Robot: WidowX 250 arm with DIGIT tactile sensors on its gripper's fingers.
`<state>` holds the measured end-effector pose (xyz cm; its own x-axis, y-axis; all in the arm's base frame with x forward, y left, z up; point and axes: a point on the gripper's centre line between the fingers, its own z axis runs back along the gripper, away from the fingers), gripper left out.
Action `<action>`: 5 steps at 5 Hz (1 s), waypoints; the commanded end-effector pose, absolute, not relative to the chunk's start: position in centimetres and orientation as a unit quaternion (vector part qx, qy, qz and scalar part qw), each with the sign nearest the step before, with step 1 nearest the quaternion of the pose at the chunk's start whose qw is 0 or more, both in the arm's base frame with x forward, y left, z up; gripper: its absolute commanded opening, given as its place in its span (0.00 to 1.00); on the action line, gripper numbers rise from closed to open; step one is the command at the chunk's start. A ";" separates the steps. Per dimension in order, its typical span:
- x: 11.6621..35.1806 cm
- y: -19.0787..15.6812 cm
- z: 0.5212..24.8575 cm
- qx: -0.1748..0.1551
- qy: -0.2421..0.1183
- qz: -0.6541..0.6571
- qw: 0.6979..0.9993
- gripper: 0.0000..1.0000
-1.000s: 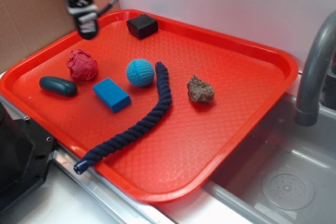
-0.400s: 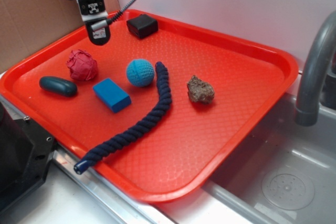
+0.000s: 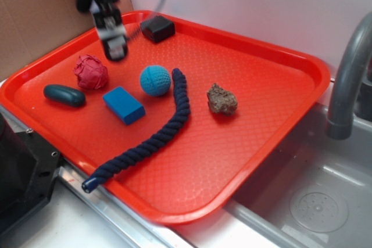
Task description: Grab the blue ball.
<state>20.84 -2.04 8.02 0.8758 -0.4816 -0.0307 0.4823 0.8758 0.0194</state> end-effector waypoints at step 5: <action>24.5 -2.7 4.1 0.023 0.062 -0.234 0.970 0.00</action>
